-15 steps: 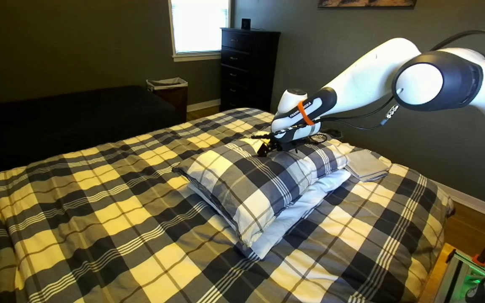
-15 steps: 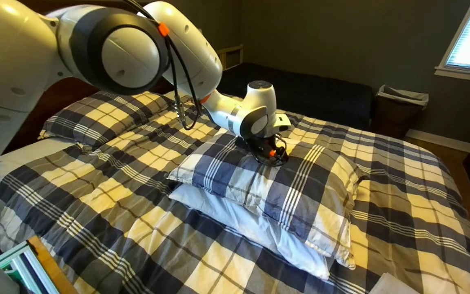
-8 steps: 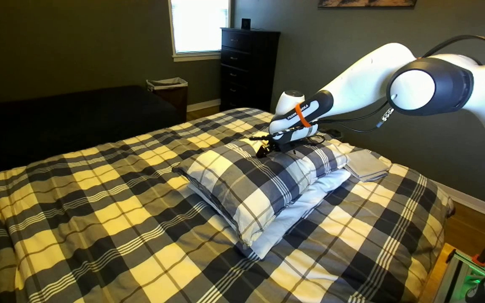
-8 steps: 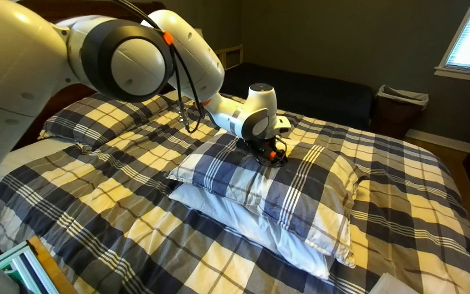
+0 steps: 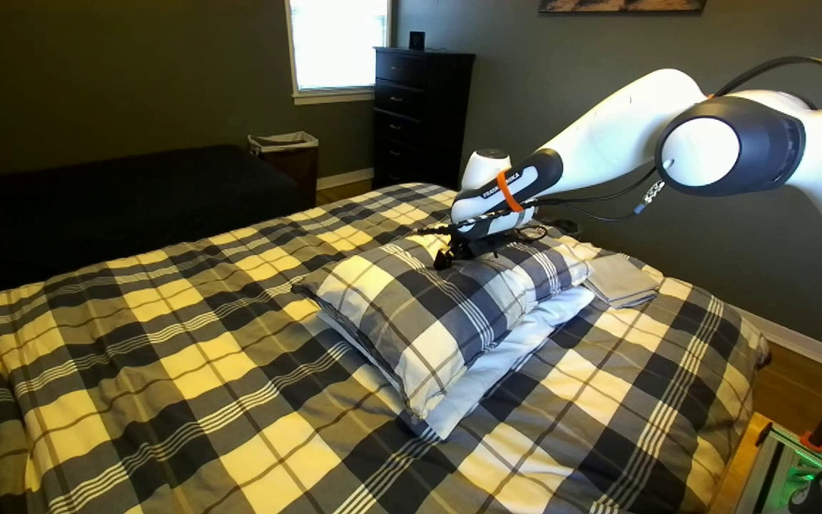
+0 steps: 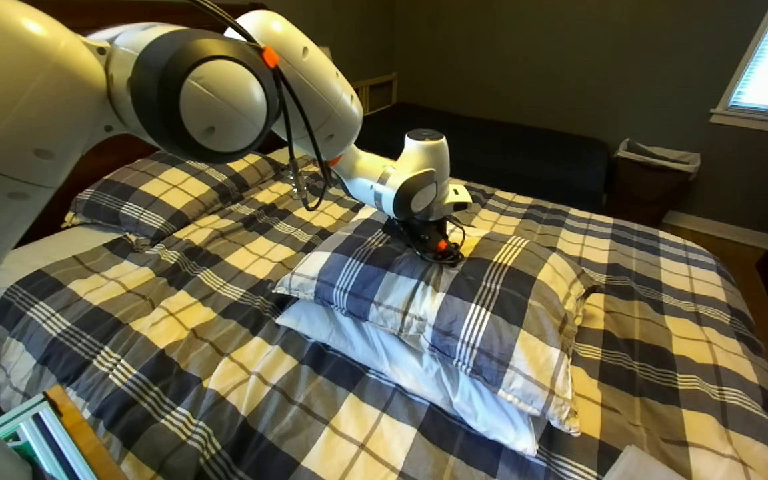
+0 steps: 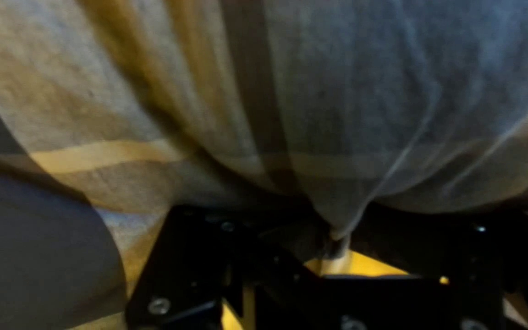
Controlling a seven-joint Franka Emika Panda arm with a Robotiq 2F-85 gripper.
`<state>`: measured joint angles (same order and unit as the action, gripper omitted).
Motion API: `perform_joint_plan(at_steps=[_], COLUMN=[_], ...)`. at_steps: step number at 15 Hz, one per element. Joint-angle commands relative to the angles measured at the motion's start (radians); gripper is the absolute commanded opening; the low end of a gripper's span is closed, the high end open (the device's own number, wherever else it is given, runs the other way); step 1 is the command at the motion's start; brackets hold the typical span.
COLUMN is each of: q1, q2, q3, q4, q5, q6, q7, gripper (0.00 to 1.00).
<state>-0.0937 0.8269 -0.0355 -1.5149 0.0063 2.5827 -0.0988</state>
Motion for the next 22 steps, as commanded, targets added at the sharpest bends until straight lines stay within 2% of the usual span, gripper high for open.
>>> perform_joint_plan(at_steps=[1,8,17,18,19,22], q1=[-0.001,-0.009,0.007,0.000,0.000,0.015], q2=[-0.001,-0.153,-0.312,-0.330,-0.345,-0.412], q3=[0.014,0.020,-0.024,-0.012,-0.009,-0.005], q4=[-0.002,-0.081,-0.177,-0.199,-0.222,-0.332], q5=[0.003,0.018,-0.003,0.021,0.030,0.068], q6=[-0.054,-0.133,-0.296,-0.317,-0.331,-0.380], q7=[0.009,0.007,0.079,0.078,0.085,0.159], gripper=[0.00,0.00,0.00,0.25,0.27,0.47])
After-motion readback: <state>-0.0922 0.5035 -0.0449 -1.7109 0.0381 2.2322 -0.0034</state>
